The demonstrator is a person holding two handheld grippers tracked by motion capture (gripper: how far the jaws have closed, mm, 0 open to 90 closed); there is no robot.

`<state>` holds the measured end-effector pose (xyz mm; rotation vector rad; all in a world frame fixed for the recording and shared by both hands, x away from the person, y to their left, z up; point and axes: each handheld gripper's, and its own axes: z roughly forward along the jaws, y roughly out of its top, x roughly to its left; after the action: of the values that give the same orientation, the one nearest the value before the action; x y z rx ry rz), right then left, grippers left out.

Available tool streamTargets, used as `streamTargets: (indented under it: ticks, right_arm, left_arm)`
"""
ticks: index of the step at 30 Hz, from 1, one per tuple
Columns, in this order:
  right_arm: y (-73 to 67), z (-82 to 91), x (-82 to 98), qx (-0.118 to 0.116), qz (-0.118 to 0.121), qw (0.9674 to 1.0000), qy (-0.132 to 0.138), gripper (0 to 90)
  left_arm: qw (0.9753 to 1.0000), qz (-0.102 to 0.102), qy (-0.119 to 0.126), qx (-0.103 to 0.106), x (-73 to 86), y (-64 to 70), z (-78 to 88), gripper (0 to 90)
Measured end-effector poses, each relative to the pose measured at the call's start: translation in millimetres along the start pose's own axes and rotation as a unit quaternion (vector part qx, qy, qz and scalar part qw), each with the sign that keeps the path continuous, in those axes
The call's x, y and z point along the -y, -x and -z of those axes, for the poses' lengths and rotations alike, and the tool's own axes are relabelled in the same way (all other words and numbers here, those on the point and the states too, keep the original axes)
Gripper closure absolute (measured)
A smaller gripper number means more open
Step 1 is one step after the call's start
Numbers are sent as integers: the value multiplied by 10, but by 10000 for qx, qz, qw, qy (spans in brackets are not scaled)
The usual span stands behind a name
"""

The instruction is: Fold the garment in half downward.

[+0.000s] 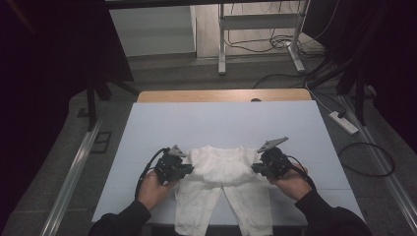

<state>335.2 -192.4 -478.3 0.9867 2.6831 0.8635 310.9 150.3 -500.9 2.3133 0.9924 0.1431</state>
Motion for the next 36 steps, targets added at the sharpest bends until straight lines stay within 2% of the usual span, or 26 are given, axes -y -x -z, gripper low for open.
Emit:
streamTargets:
  ticks: [10,14,20,23,24,28,36]
  right_arm:
    - [-9,-170,63,19,16,9994,-331,844]
    - [-13,-231,82,-13,10,9990,-449,833]
    - [-4,-230,80,-49,-19,9990,-447,816]
    - [-7,-207,71,-93,7,9991,-410,770]
    - [-7,-196,69,-109,14,9992,-373,752]
    - [4,-138,60,-120,3,9997,-222,672]
    - [24,-54,39,146,39,9999,68,464]
  left_arm:
    - [9984,223,-343,396,40,-84,-185,821]
    - [9979,258,-316,509,54,-105,-214,810]
    - [9967,380,-291,659,59,-139,-211,796]
    - [9964,364,-262,725,47,-136,-191,724]
    - [9967,302,-267,703,42,-131,-178,699]
    - [9977,269,-192,597,27,-121,-142,594]
    - [9980,290,16,564,4,-144,-93,396]
